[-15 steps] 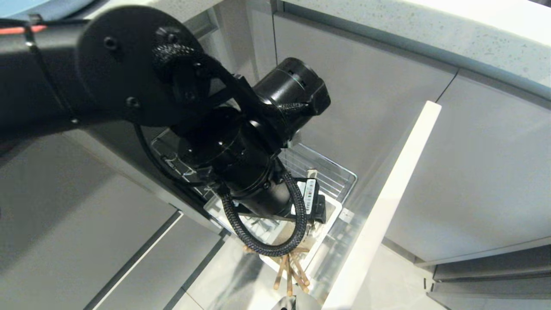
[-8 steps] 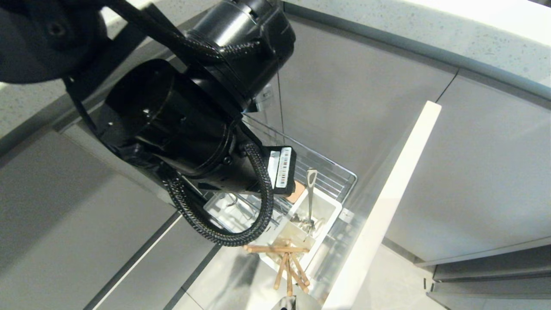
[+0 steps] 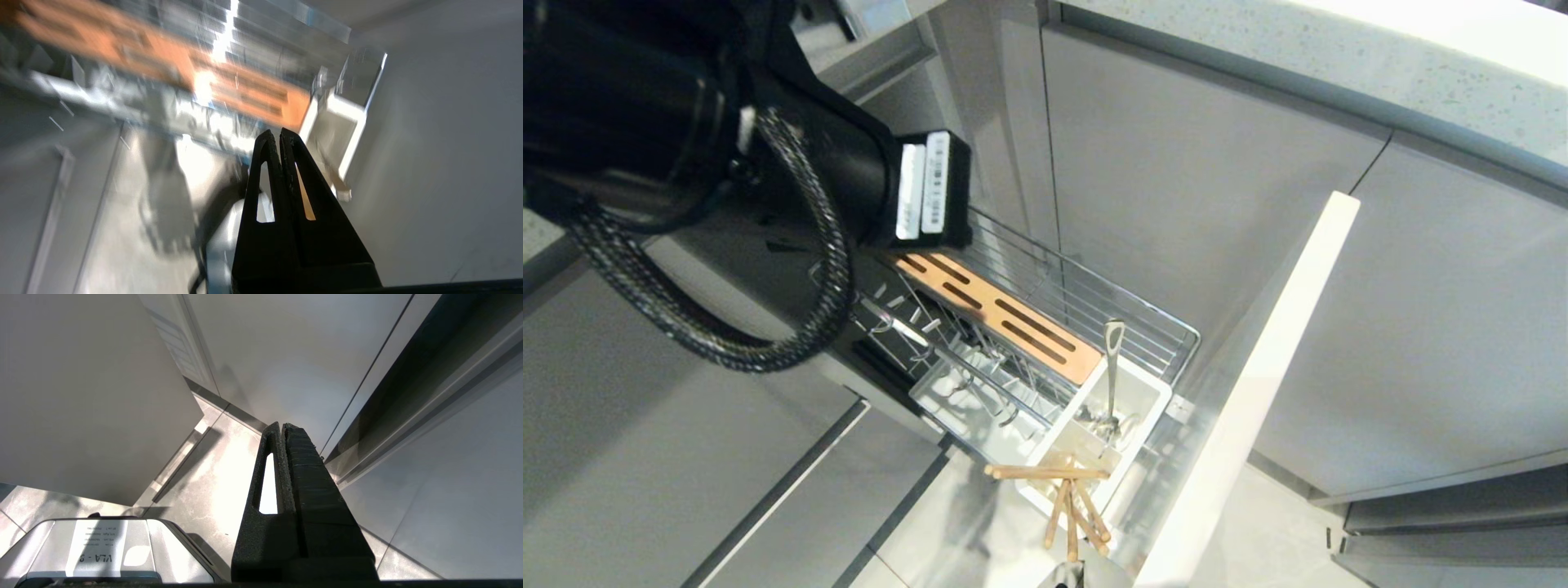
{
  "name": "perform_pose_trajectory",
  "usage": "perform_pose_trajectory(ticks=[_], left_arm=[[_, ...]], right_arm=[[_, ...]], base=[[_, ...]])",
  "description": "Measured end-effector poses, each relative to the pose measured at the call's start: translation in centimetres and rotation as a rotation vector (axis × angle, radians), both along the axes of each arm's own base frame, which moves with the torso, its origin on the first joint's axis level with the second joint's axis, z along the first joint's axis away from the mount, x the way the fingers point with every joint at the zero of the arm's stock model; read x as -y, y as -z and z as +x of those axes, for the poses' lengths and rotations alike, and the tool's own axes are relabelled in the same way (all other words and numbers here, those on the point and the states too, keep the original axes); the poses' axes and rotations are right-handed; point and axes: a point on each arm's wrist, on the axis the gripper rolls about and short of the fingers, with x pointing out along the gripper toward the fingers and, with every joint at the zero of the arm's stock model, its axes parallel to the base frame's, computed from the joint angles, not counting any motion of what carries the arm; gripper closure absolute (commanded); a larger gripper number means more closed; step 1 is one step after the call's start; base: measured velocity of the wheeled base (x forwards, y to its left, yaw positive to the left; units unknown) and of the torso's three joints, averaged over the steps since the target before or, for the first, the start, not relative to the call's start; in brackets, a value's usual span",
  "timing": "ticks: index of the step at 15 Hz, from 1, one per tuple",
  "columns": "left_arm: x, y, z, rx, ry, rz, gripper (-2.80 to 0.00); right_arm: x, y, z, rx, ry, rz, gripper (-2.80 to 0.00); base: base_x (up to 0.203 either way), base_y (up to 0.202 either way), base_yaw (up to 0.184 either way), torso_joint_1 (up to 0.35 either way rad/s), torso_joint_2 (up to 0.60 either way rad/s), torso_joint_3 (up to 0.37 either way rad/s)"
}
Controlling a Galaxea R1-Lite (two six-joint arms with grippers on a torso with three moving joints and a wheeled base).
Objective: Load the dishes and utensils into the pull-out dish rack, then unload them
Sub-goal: Pick up the bowl and place it in the cupboard
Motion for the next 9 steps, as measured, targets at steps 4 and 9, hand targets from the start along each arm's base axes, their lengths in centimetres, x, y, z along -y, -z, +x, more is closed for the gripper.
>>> perform_pose_trajectory(ticks=[4, 9], left_arm=[[-3.9, -3.9, -0.1, 0.240, -0.019, -0.049, 0.00], [-7.9, -7.5, -0.6, 0.498, -0.036, -0.089, 0.00]], right_arm=[[0.0, 0.0, 0.0, 0.000, 0.000, 0.000, 0.00], [0.0, 0.0, 0.0, 0.000, 0.000, 0.000, 0.00]], base=[[0.000, 0.000, 0.000, 0.000, 0.00, 0.000], [0.000, 0.000, 0.000, 0.000, 0.00, 0.000]])
